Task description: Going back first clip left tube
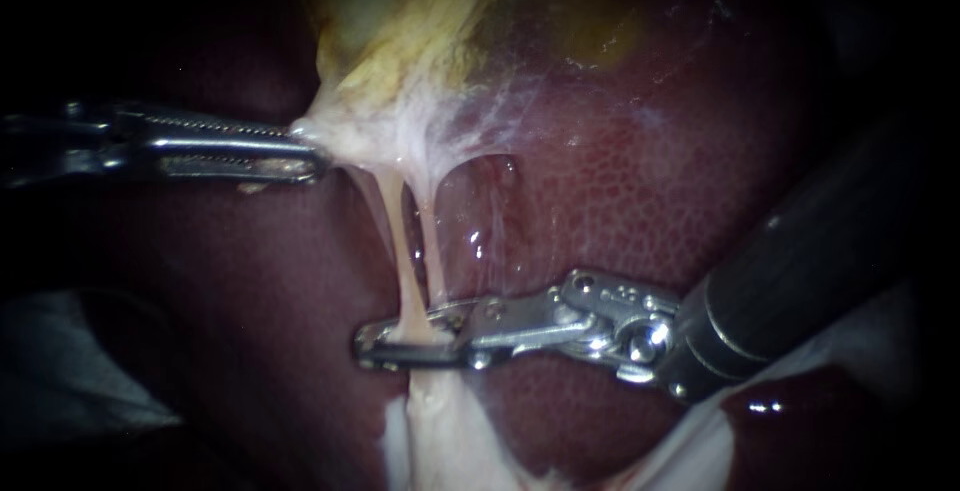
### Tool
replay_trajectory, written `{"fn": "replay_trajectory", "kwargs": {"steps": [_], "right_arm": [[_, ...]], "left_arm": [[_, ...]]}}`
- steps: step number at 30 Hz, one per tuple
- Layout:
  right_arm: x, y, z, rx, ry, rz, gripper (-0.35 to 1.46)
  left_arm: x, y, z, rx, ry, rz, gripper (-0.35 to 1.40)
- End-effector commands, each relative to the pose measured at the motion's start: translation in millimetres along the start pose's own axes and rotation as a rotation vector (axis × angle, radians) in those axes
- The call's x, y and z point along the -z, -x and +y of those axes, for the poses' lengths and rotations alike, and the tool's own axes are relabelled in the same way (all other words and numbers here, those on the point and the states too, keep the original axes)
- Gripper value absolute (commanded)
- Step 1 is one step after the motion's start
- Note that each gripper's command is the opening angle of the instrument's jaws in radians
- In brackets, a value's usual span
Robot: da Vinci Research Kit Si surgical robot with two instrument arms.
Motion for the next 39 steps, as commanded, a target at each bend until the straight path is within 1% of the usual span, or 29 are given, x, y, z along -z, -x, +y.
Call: {"fn": "replay_trajectory", "kwargs": {"steps": [1, 2, 3, 5, 7, 8, 11, 15, 18, 21, 27, 30, 33, 39], "right_arm": [[-0.1, -0.1, 0.1, 0.0, 0.0, 0.0, -0.34], [-0.2, -0.2, 0.1, 0.029, 0.0, 0.0, -0.17], [-0.3, -0.4, 0.3, 0.1, 0.016, 0.004, 0.01], [-0.5, -0.8, 0.4, 0.157, 0.056, 0.01, 0.34], [-0.3, -1.0, 0.4, 0.202, 0.099, 0.004, 0.43], [-0.1, -1.2, 0.3, 0.217, 0.13, -0.003, 0.46], [0.7, -1.4, 0.1, 0.264, 0.174, -0.028, 0.48], [2.0, -1.6, -0.3, 0.302, 0.2, -0.033, 0.49], [3.6, -1.8, -0.8, 0.334, 0.207, -0.047, 0.5], [5.7, -2.3, -1.6, 0.372, 0.217, -0.065, 0.5], [10.3, -3.4, -3.3, 0.435, 0.221, -0.075, 0.5], [12.7, -4.0, -4.0, 0.464, 0.235, -0.099, 0.5], [14.9, -4.4, -4.4, 0.481, 0.245, -0.117, 0.5], [17.6, -4.7, -4.9, 0.497, 0.249, -0.121, 0.5]], "left_arm": [[0.0, 0.0, 0.0, 0.0, 0.0, 0.0, -0.35], [0.0, 0.0, 0.0, 0.0, 0.0, 0.0, -0.35], [0.0, 0.0, 0.0, 0.0, 0.0, 0.0, -0.35], [0.0, 0.0, 0.0, 0.0, 0.0, 0.0, -0.35], [0.0, 0.0, 0.0, 0.0, 0.001, 0.0, -0.35], [0.0, 0.1, 0.0, 0.0, 0.001, 0.0, -0.35], [0.1, 0.1, -0.1, 0.0, 0.001, 0.0, -0.35], [0.1, 0.1, -0.2, -0.001, -0.002, 0.0, -0.35], [0.2, 0.1, -0.2, -0.001, -0.004, 0.001, -0.35], [0.3, 0.2, -0.2, -0.001, -0.004, 0.0, -0.35], [0.3, 0.2, -0.3, -0.001, -0.004, 0.0, -0.35], [0.3, 0.2, -0.3, -0.001, -0.003, 0.0, -0.35], [0.3, 0.2, -0.4, -0.001, -0.006, 0.001, -0.35], [-0.1, 0.3, -0.6, -0.001, -0.008, 0.001, -0.35]]}}
